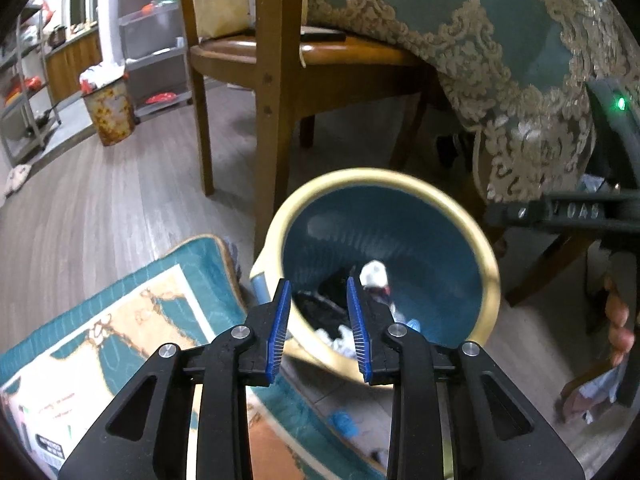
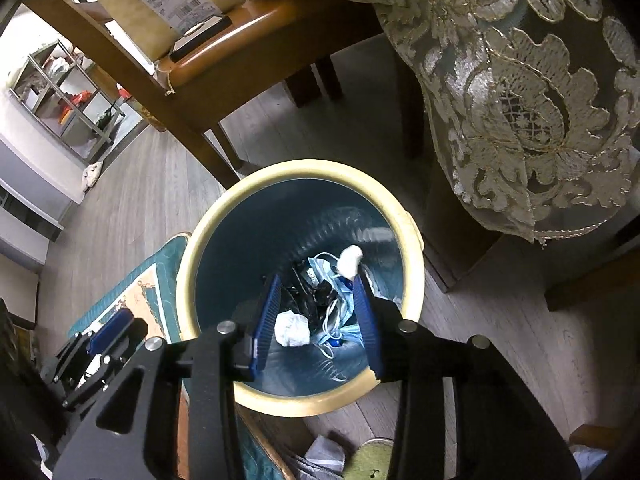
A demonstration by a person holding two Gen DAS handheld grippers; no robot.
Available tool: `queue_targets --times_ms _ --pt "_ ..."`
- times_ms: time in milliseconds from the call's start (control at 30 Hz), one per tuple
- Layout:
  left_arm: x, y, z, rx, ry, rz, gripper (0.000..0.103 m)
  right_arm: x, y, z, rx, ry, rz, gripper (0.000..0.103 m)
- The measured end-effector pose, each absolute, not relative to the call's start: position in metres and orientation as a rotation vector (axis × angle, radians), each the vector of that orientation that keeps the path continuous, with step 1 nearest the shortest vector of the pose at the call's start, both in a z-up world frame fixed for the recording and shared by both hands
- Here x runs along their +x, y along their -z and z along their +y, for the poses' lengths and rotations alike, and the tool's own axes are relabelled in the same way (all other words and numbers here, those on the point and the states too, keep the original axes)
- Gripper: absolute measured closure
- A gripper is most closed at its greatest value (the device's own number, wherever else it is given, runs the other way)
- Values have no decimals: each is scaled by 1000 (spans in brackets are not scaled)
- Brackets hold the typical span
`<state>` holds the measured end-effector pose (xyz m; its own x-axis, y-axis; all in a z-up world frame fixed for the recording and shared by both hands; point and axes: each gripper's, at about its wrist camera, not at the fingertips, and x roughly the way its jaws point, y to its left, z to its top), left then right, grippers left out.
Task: Collect trash
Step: 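Return both open grippers to the trash on the cushion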
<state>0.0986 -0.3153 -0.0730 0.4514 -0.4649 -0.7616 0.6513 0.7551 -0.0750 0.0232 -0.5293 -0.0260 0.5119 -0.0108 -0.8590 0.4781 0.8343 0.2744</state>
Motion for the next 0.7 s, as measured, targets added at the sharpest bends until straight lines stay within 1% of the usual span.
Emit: queue_targets --times_ms 133,167,200,233,267,300,333,367,400,433,467,500,533,567,600,633,667,700 --pt "97 81 -314 283 680 869 70 22 25 -532 548 306 995 66" --pt "98 80 -313 279 675 870 64 22 25 -530 544 302 996 66" --pt "98 79 -311 273 671 869 61 23 24 -528 530 295 998 65" --pt "98 76 -307 269 667 863 55 23 24 -526 514 293 1002 63" --pt "97 71 -303 265 664 850 53 24 23 -524 501 295 1006 60" --pt "97 67 -299 262 659 840 52 25 22 -523 502 288 1003 59" --pt "98 63 -295 258 653 831 48 26 20 -522 508 280 999 59" --pt "98 59 -291 253 648 825 39 26 19 -520 509 273 995 56" --pt "97 54 -284 245 636 814 34 28 17 -516 502 265 992 53" --pt "97 51 -278 240 631 805 29 29 15 -513 496 262 990 48" --pt "96 46 -270 237 622 800 27 30 13 -510 486 260 987 42" --pt "95 42 -263 238 610 797 26 32 11 -506 475 261 986 40" --pt "95 39 -257 237 599 793 24 33 9 -502 466 259 984 36" --pt "94 33 -249 234 582 784 19 35 7 -497 460 253 980 30" --pt "93 30 -242 230 568 776 17 36 4 -491 449 244 973 26" --pt "92 23 -232 221 551 763 14 36 1 -485 432 240 966 19" --pt "90 17 -221 208 536 751 12 38 -1 -480 420 237 962 16" --pt "88 13 -213 199 527 745 12 39 -5 -471 397 226 956 16"
